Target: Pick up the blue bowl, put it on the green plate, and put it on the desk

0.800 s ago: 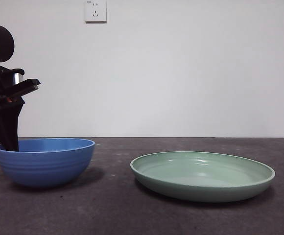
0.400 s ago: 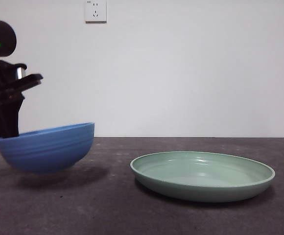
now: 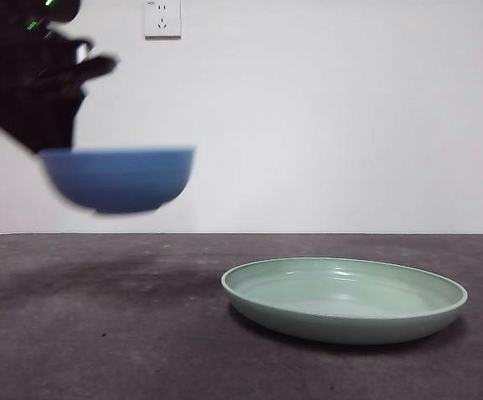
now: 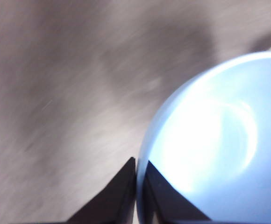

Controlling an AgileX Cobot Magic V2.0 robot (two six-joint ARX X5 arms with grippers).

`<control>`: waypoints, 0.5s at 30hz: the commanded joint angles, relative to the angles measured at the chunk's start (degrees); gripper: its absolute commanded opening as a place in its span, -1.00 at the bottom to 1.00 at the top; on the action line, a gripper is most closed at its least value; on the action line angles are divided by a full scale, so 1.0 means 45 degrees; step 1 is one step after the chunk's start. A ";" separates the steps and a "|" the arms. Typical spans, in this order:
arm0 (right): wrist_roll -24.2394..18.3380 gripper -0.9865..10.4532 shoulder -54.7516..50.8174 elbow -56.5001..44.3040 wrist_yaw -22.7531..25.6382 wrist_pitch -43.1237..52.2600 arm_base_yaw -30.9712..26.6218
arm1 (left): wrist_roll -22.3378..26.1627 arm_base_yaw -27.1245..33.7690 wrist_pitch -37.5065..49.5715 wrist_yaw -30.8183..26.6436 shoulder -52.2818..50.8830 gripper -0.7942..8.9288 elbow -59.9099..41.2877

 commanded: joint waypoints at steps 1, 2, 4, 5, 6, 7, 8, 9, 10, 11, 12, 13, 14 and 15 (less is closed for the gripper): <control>-0.0053 0.24 0.0073 0.0185 -0.0049 0.0049 0.0044 | -0.0350 -0.0690 -0.0209 -0.0063 0.0651 -0.81 0.1141; -0.0053 0.24 0.0073 0.0185 -0.0049 0.0044 0.0044 | -0.0384 -0.0957 -0.0301 -0.0063 0.0865 -0.81 0.1486; -0.0058 0.24 0.0073 0.0185 -0.0049 0.0039 0.0044 | -0.0466 -0.1491 -0.0418 -0.0063 0.1375 -0.81 0.2093; -0.0058 0.24 0.0073 0.0185 -0.0049 0.0044 0.0044 | -0.0520 -0.1792 -0.0437 -0.0063 0.1676 -0.81 0.2380; -0.0058 0.24 0.0073 0.0185 -0.0049 0.0044 0.0044 | -0.0568 -0.2093 -0.0437 -0.0063 0.1982 -0.81 0.2642; -0.0058 0.24 0.0073 0.0185 -0.0049 0.0044 0.0044 | -0.0559 -0.2351 -0.0423 -0.0063 0.2263 -0.81 0.2861; -0.0058 0.24 0.0073 0.0185 -0.0049 0.0044 0.0044 | -0.0549 -0.2662 -0.0418 -0.0058 0.2608 -0.81 0.3113; -0.0058 0.24 0.0073 0.0185 -0.0049 0.0044 0.0044 | -0.0515 -0.2973 -0.0413 -0.0063 0.2943 -0.81 0.3361; -0.0058 0.24 0.0073 0.0185 -0.0049 0.0049 0.0044 | -0.0481 -0.3235 -0.0398 -0.0063 0.3254 -0.81 0.3570; -0.0058 0.24 0.0073 0.0185 -0.0049 0.0049 0.0044 | -0.0423 -0.3521 -0.0403 -0.0063 0.3648 -0.81 0.3847; -0.0058 0.24 0.0073 0.0185 -0.0049 0.0049 0.0044 | -0.0325 -0.3784 -0.0432 -0.0063 0.4012 -0.81 0.4129; -0.0053 0.24 0.0073 0.0185 -0.0049 0.0049 0.0044 | -0.0291 -0.3997 -0.0437 -0.0063 0.4323 -0.81 0.4352; -0.0053 0.24 0.0073 0.0185 -0.0049 0.0044 0.0044 | -0.0262 -0.4221 -0.0437 -0.0063 0.4697 -0.81 0.4614; -0.0053 0.24 0.0073 0.0185 -0.0049 0.0039 0.0044 | -0.0253 -0.4435 -0.0461 -0.0063 0.5056 -0.81 0.4886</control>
